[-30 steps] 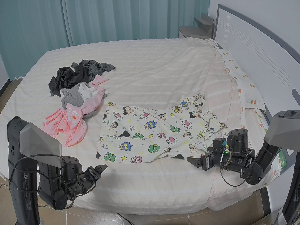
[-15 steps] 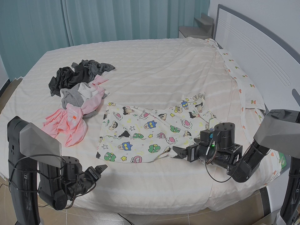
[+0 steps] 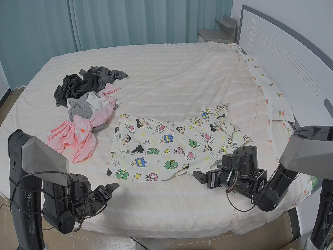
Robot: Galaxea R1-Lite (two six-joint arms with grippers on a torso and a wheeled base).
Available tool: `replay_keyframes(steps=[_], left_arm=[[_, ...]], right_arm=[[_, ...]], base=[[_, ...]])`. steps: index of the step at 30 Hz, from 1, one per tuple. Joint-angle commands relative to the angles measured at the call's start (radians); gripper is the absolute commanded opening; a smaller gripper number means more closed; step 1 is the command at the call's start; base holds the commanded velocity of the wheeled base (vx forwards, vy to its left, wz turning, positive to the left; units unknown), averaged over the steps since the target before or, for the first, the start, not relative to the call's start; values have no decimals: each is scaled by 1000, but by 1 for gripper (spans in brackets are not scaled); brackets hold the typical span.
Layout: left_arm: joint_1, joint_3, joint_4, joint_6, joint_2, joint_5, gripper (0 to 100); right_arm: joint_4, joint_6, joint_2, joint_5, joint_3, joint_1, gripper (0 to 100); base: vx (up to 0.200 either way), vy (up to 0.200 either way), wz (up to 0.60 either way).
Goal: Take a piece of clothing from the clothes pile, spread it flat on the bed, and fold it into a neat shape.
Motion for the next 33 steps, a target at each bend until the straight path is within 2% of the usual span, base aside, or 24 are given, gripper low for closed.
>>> replay_keyframes(steps=[1,6,14,18,20,21,22,23,24,25,26,27,28,33], left_arm=[[0,0,-18,0,0,2,100],[0,1,-18,0,0,0,100],[0,0,-18,0,0,2,100],[0,0,-18,0,0,2,100],[0,0,-18,0,0,0,100],[0,0,-18,0,0,0,100],[0,0,-18,0,0,0,100],[0,0,-18,0,0,0,100],[0,0,-18,0,0,0,100],[0,0,-18,0,0,0,100],[0,0,-18,0,0,0,100],[0,0,-18,0,0,2,100],[0,0,-18,0,0,0,100],[0,0,-18,0,1,2,100]], right_arm=[[0,21,-32,-3,44,13,100],[-3,24,-87,-1,84,2,100],[56,21,-115,7,41,-73,100],[58,70,-100,8,27,-91,100],[69,242,-107,8,-9,-91,100],[70,250,-109,8,-12,-91,100],[85,342,-109,7,-30,-91,100],[99,379,-110,8,-35,-93,100],[99,379,-110,8,-35,-93,100],[135,475,-115,8,-39,-90,100],[135,475,-115,8,-39,-90,100],[159,558,-117,8,-47,-88,100],[171,600,-117,8,-56,-90,100],[233,731,-107,10,-127,-119,100]], base=[[0,0,0],[0,0,0],[0,0,0],[0,0,0],[0,0,0],[0,0,0],[0,0,0],[0,0,0],[0,0,0],[0,0,0],[0,0,0],[0,0,0],[0,0,0],[0,0,0]])
